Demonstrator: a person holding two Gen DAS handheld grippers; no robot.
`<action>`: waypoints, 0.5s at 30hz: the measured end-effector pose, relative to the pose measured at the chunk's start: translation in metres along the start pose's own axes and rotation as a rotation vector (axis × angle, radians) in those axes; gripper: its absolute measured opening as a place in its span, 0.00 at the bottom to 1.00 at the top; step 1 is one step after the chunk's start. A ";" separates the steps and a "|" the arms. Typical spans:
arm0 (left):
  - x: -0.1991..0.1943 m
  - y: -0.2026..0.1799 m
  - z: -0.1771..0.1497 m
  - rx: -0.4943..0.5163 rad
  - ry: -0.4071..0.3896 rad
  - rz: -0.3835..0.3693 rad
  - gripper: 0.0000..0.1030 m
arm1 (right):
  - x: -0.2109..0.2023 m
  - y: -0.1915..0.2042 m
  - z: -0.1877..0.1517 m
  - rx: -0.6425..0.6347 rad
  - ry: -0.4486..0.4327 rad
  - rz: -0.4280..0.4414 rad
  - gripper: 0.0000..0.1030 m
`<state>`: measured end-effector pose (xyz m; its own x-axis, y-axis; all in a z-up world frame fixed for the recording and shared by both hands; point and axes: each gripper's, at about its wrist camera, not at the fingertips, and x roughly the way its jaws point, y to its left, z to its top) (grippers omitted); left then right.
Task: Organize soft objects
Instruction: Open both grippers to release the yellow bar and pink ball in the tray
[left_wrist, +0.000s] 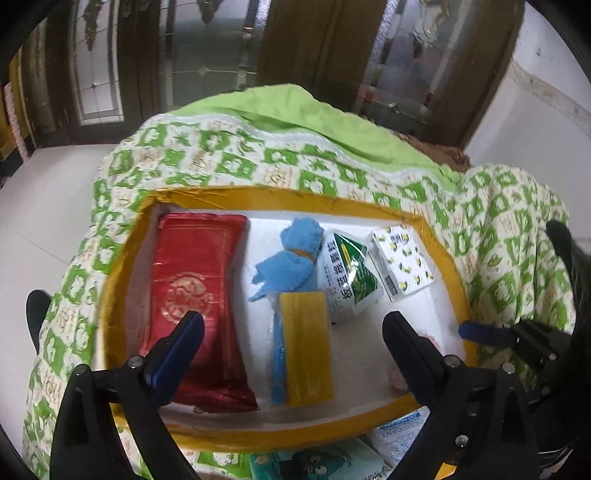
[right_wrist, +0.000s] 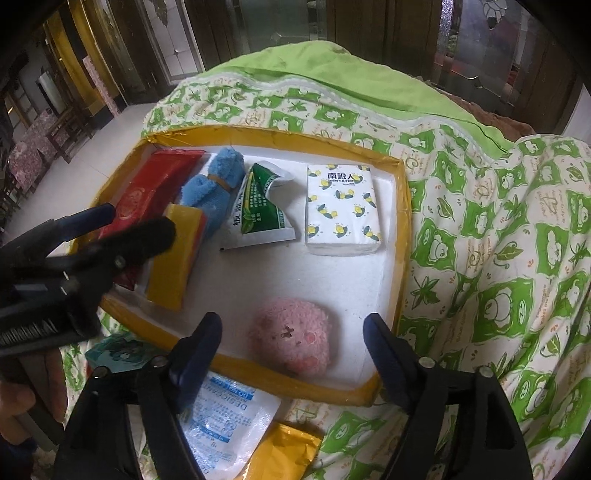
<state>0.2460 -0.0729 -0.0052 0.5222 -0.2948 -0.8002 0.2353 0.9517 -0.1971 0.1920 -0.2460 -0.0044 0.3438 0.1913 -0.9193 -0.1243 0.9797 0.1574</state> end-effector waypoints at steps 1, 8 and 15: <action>-0.003 0.001 0.000 -0.008 -0.006 0.002 0.94 | -0.002 0.000 -0.001 0.002 -0.008 0.001 0.83; -0.031 0.011 -0.009 -0.031 -0.037 -0.005 1.00 | -0.019 0.005 -0.011 -0.001 -0.059 0.001 0.91; -0.062 0.023 -0.030 -0.058 -0.085 -0.018 1.00 | -0.037 0.005 -0.023 0.052 -0.110 0.047 0.99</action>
<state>0.1945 -0.0302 0.0235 0.5863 -0.3155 -0.7462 0.1988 0.9489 -0.2450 0.1570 -0.2497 0.0216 0.4389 0.2396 -0.8660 -0.0951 0.9708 0.2203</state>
